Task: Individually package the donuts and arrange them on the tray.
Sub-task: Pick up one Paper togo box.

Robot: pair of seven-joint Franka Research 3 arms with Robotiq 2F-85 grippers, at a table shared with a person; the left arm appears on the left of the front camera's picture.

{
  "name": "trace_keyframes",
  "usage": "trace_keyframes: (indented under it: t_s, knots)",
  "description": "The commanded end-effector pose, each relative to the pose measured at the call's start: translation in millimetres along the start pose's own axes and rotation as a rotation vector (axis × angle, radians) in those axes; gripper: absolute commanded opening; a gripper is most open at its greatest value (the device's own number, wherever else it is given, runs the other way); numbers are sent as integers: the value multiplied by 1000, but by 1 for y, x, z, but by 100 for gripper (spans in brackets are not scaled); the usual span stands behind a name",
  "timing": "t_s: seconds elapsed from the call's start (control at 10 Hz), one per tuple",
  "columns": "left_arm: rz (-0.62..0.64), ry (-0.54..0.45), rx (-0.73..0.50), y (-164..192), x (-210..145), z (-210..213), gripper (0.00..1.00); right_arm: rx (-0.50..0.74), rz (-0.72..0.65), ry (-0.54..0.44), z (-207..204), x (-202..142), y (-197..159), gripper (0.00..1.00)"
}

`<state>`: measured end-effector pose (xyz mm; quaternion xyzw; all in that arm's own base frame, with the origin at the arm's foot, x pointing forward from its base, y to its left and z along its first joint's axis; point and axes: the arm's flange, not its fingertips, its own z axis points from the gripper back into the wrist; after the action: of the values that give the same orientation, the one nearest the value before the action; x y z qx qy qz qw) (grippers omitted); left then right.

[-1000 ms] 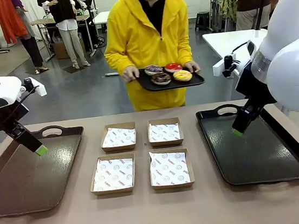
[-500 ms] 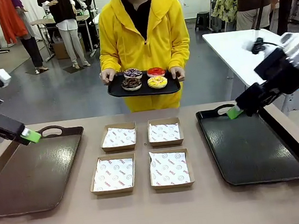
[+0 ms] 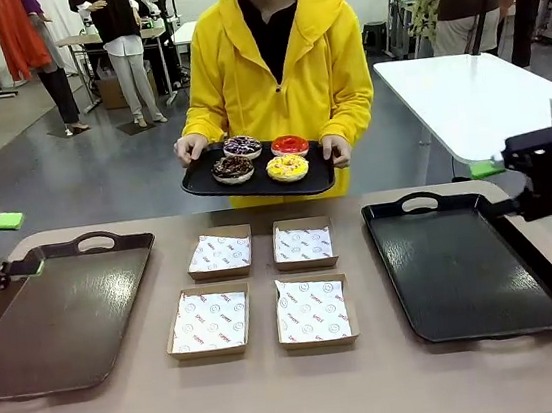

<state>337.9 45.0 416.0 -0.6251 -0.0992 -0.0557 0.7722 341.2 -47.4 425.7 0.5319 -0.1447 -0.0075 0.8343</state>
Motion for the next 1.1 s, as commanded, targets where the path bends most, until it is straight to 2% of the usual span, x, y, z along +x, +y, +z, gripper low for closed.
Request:
trace_keyframes:
  t_s: [0.0,0.2,0.4,0.5,1.0]
  knots:
    - [28,8,46,5,-9,10,100,-4,-11,30,-4,-77,-27,100]
    - [55,-17,96,11,-15,26,100,-8,-26,11,13,-89,-37,100]
    - [21,-37,139,6,-19,37,100,-11,-4,4,18,-93,-35,100]
    - [70,-35,80,17,-12,30,100,4,-61,5,41,-22,-45,100]
    - [70,-35,80,17,-12,30,100,4,-61,5,41,-22,-45,100]
